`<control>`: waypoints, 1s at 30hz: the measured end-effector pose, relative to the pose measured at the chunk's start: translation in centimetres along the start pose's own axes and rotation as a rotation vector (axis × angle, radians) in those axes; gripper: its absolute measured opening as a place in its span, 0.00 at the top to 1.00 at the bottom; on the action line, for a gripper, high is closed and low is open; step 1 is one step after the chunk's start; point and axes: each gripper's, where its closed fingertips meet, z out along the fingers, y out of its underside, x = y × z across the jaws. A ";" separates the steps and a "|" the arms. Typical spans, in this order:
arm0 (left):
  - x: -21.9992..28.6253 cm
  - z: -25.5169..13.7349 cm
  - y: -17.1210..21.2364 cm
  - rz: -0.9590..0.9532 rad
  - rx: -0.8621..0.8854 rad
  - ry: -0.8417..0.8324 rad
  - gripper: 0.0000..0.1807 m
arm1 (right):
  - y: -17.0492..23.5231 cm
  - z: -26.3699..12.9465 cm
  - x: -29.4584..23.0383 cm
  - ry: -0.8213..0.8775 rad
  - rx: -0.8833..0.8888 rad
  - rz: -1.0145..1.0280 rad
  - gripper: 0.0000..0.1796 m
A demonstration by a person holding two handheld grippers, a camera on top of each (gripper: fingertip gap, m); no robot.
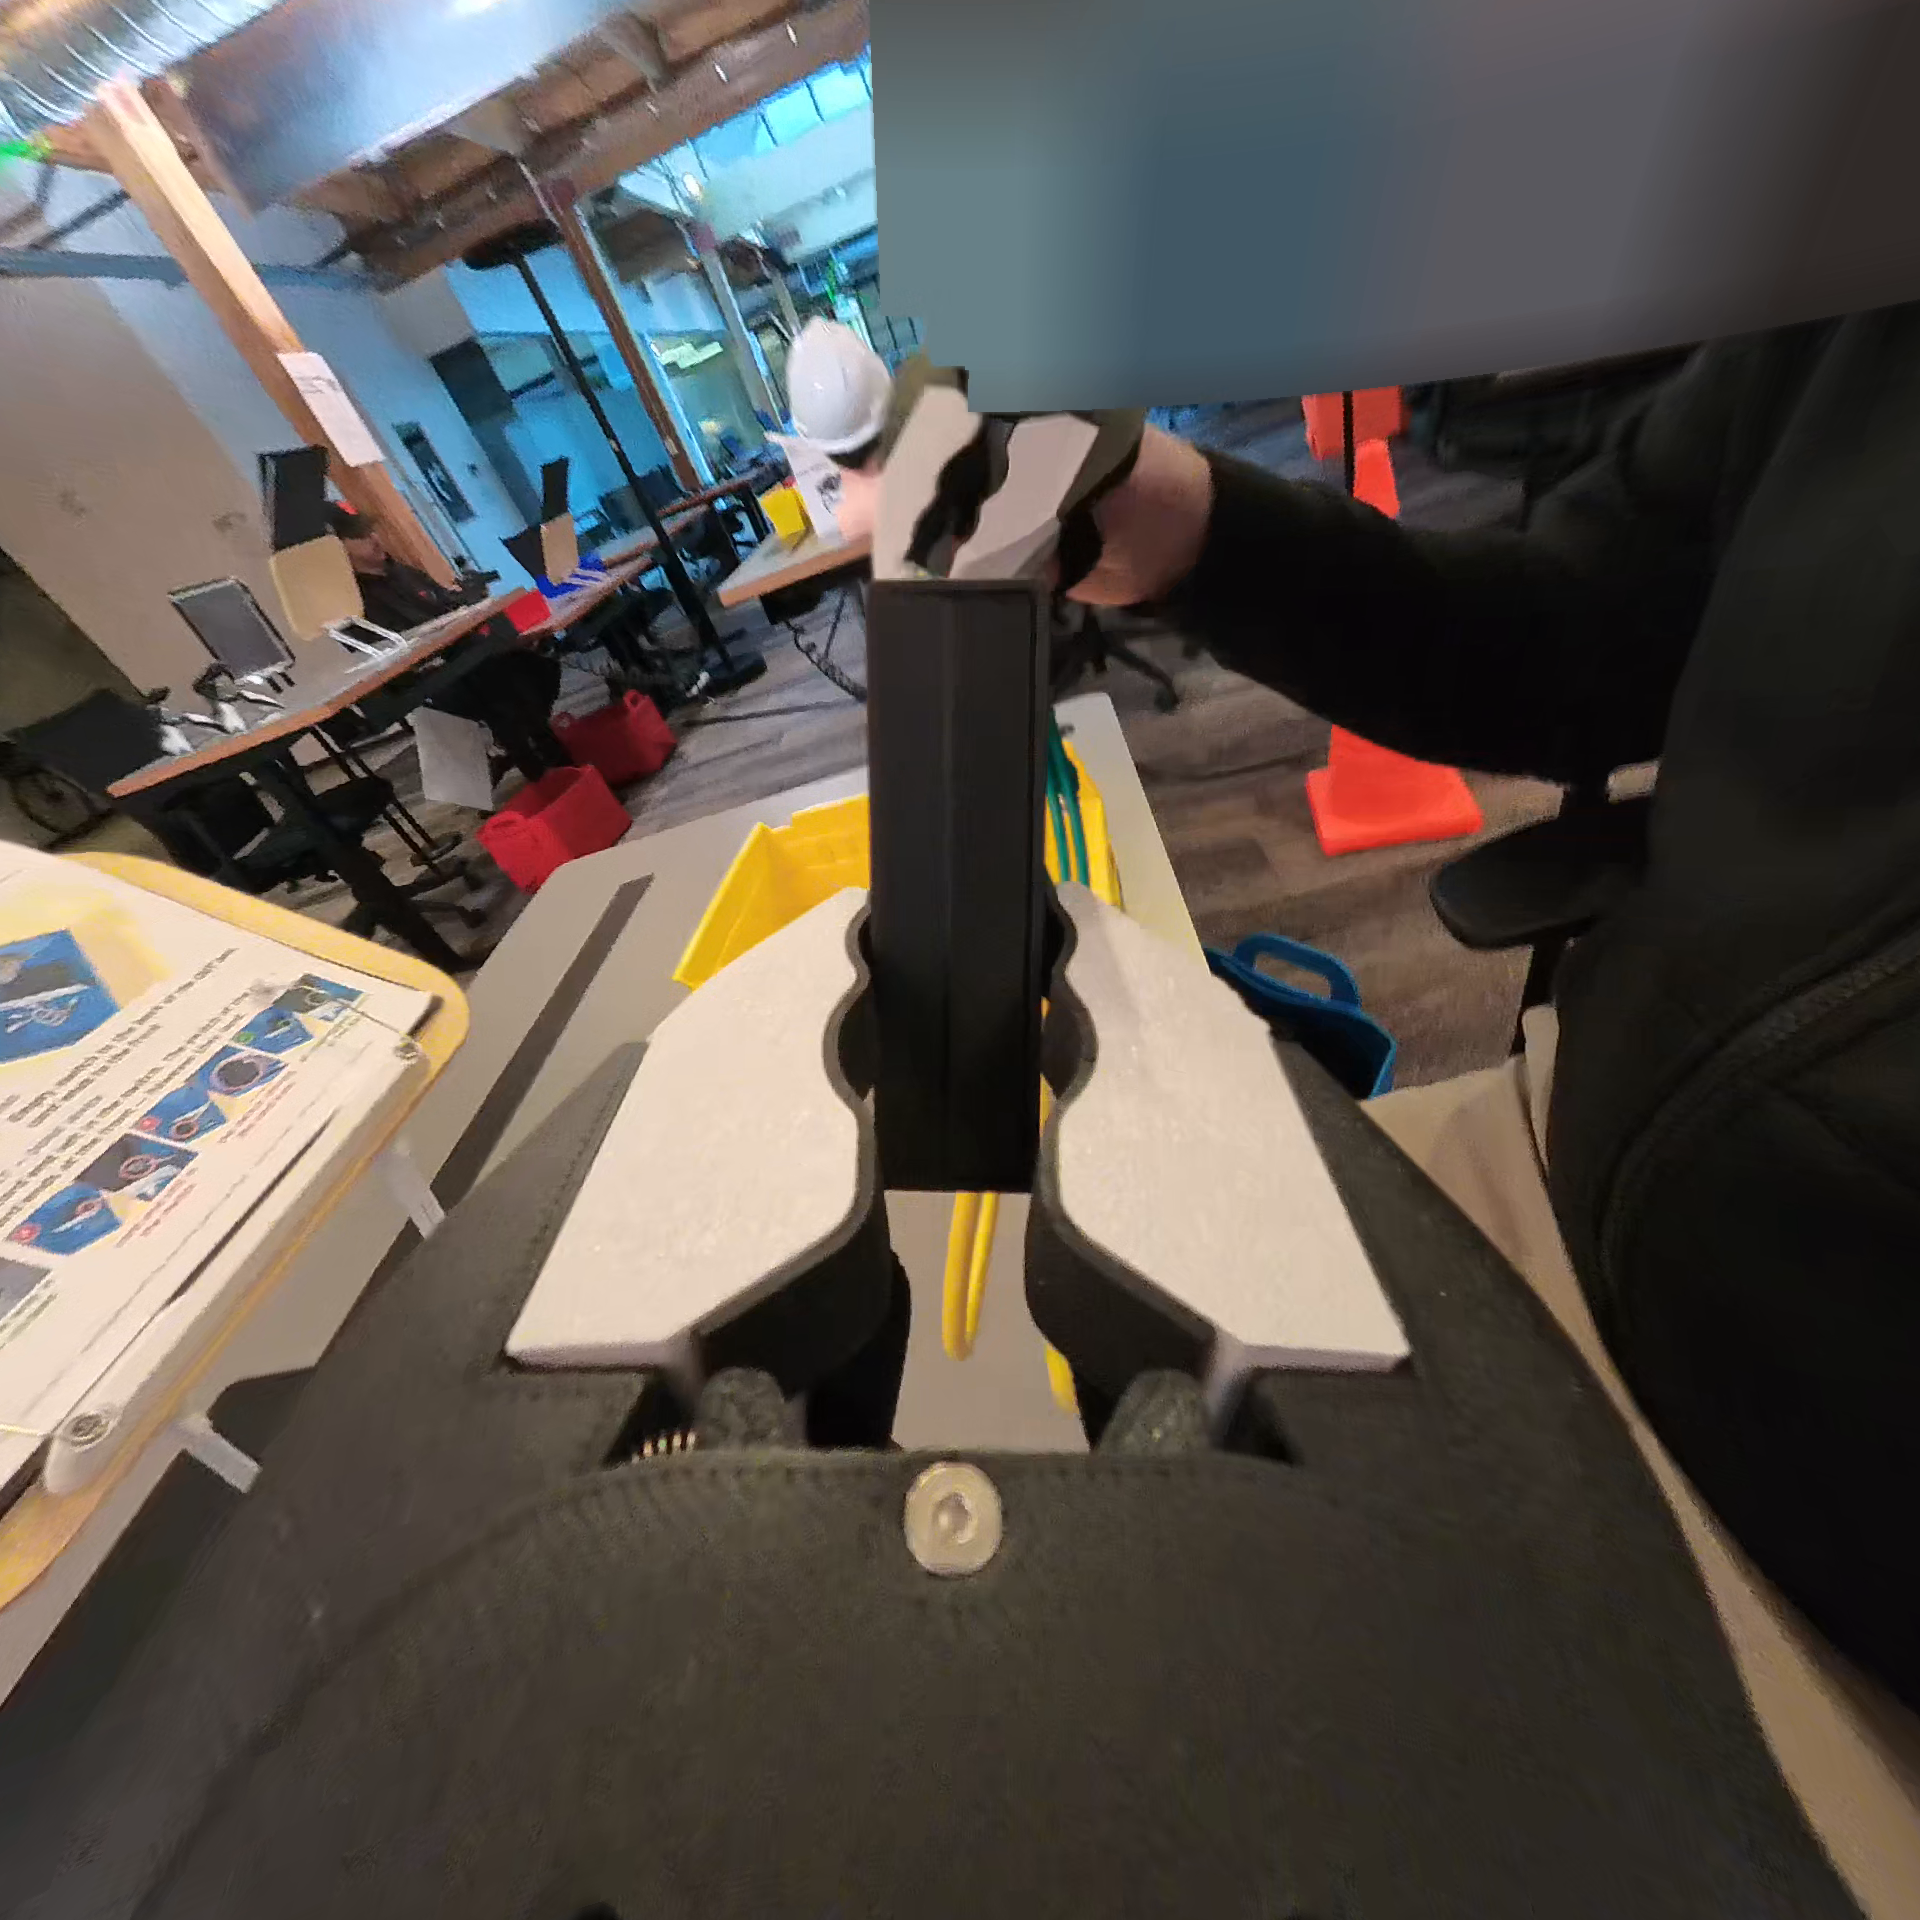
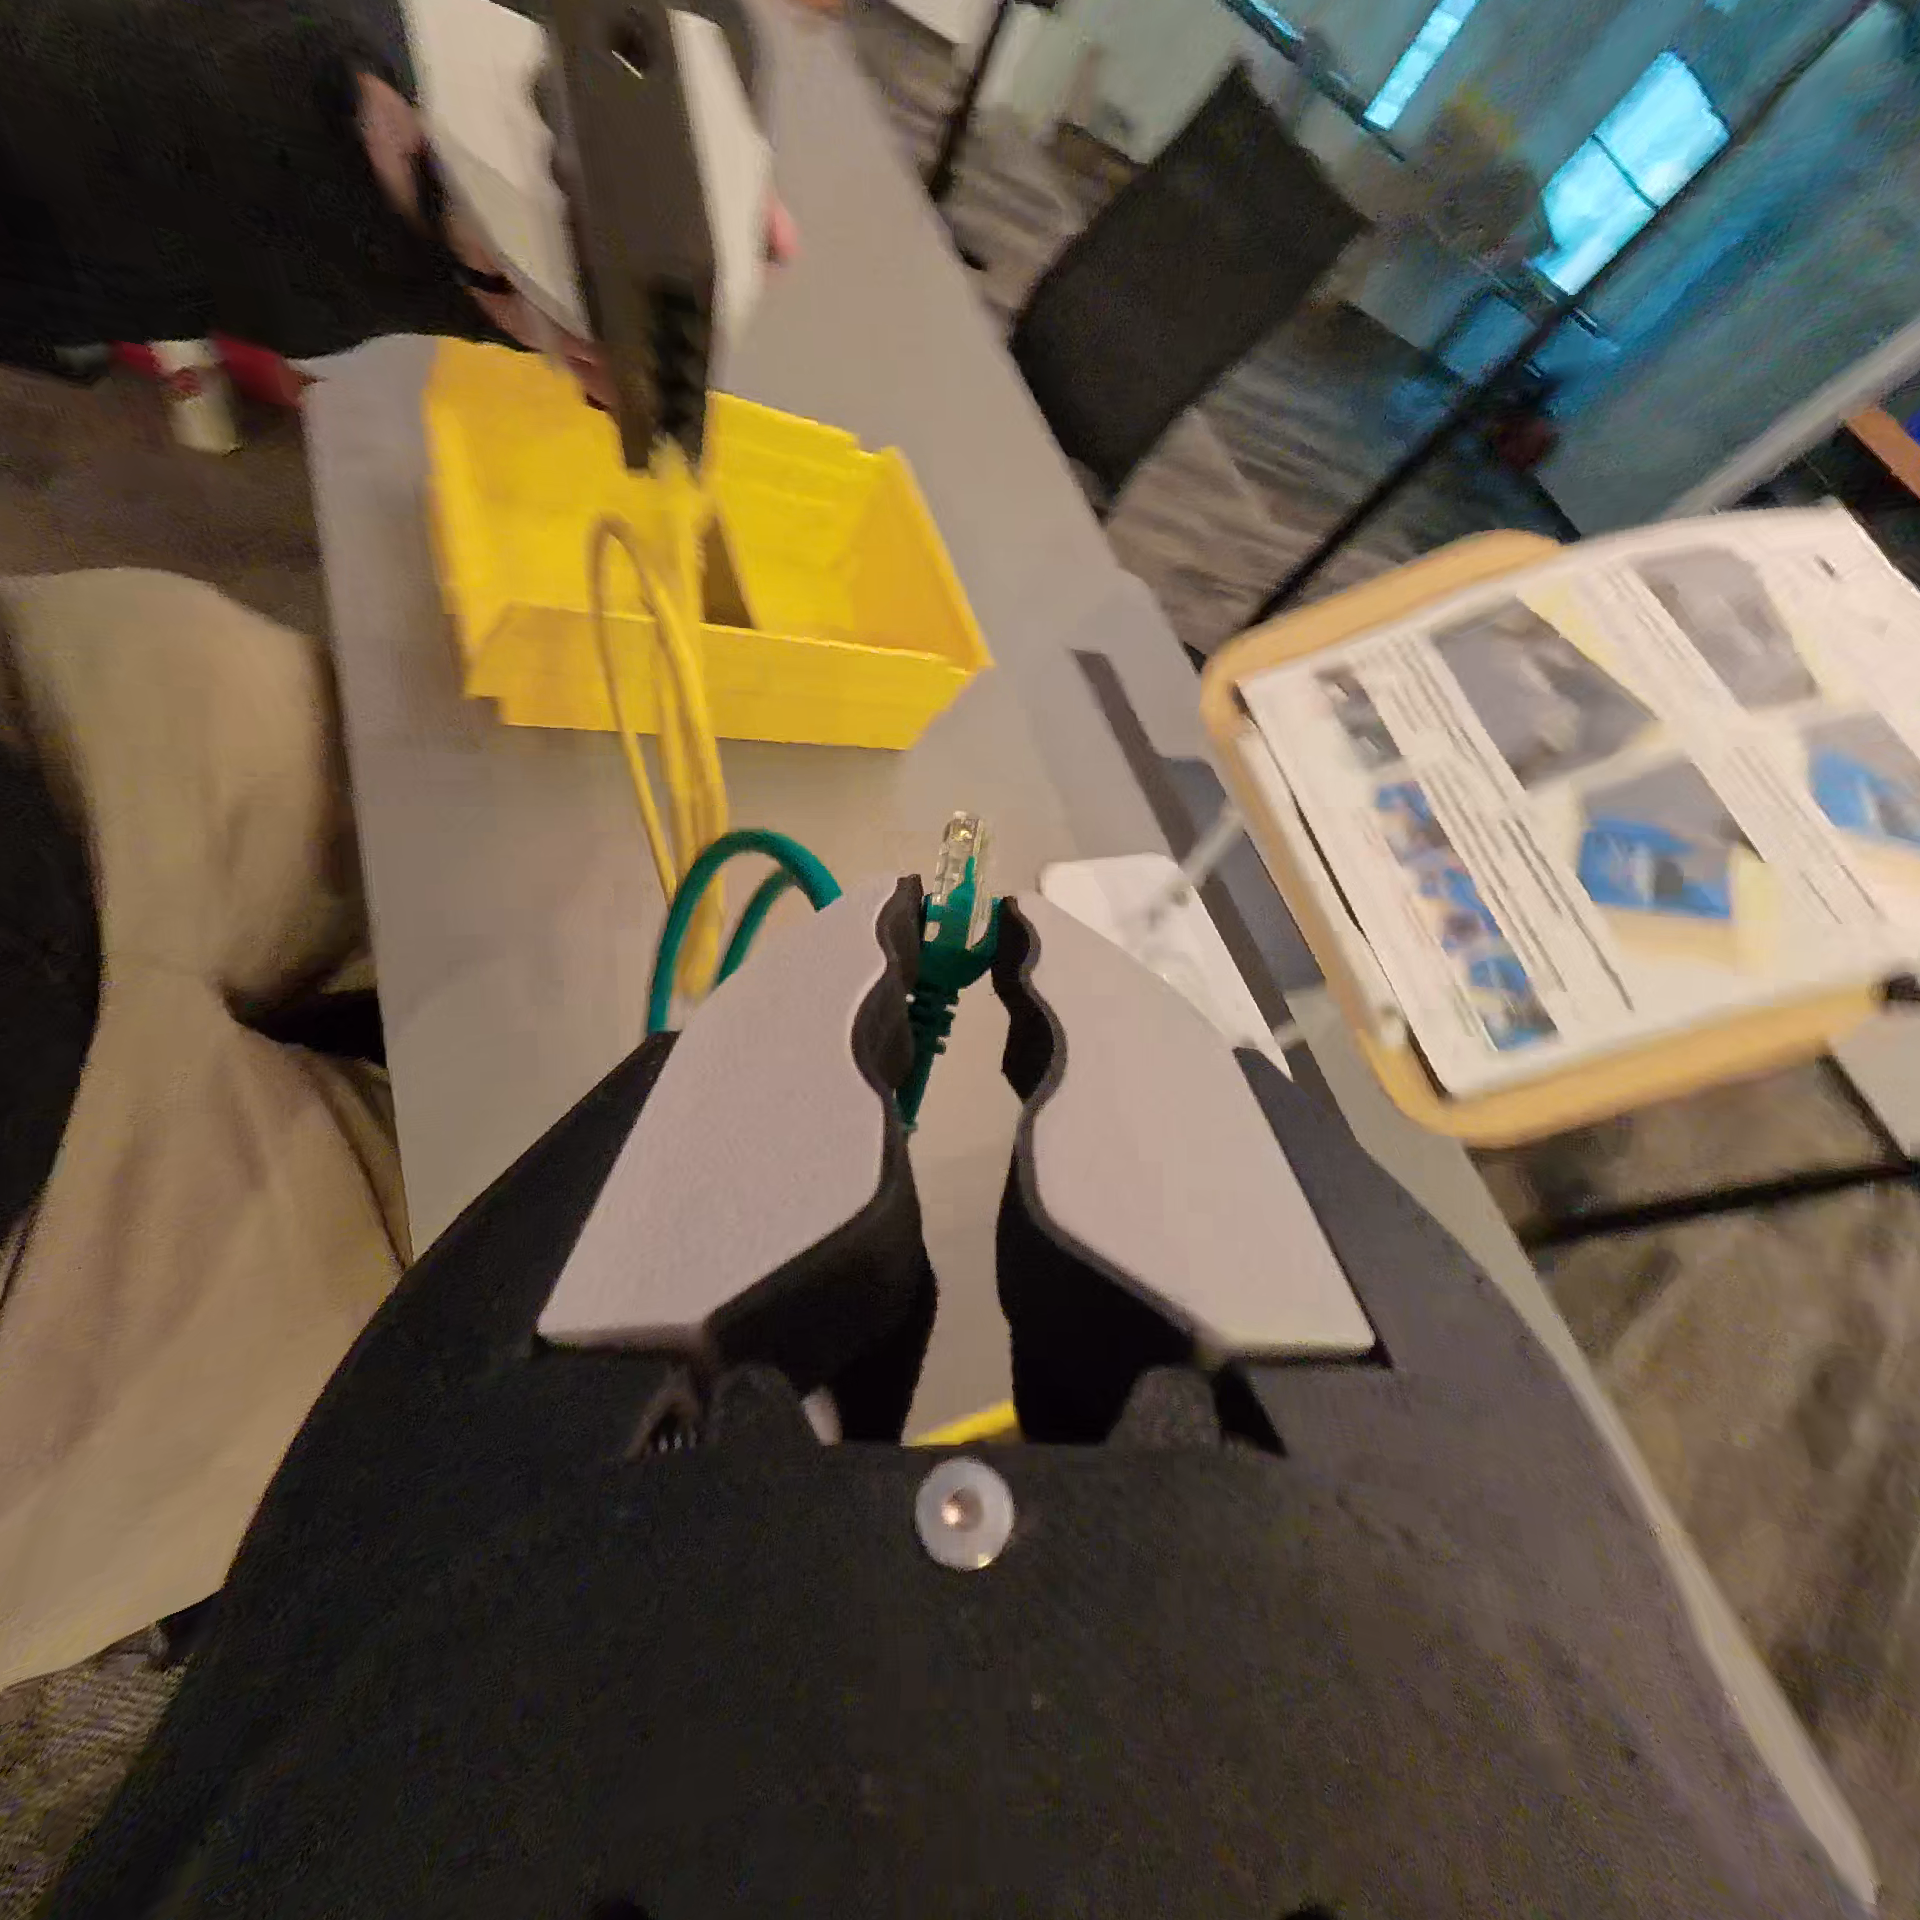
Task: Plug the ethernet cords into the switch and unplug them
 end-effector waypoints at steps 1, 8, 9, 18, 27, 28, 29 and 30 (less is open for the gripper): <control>-0.4 -0.4 -0.4 -0.011 0.020 -0.010 0.85 | 1.2 -1.5 1.3 0.044 -0.009 0.053 0.93; -0.6 0.0 0.3 -0.004 -0.016 -0.024 0.85 | 14.6 -7.7 6.8 0.268 -0.041 0.572 0.93; -0.6 0.0 0.3 -0.003 -0.018 -0.025 0.85 | 16.5 -7.9 6.9 0.279 -0.028 0.644 0.93; -1.0 0.0 1.0 0.001 -0.050 -0.048 0.85 | 28.3 -6.2 6.3 0.492 -0.066 0.964 0.93; -1.2 0.0 1.7 0.002 -0.074 -0.055 0.85 | 33.0 -9.1 6.2 0.664 -0.716 0.648 0.92; -1.3 -0.1 1.8 0.003 -0.078 -0.060 0.85 | 33.7 -9.6 6.1 0.681 -0.788 0.626 0.92; -1.4 -0.2 1.8 0.004 -0.080 -0.065 0.85 | 34.6 -9.9 5.8 0.684 -0.861 0.606 0.92; -1.4 -0.3 1.8 0.004 -0.079 -0.066 0.85 | 35.2 -10.1 5.6 0.681 -0.921 0.571 0.93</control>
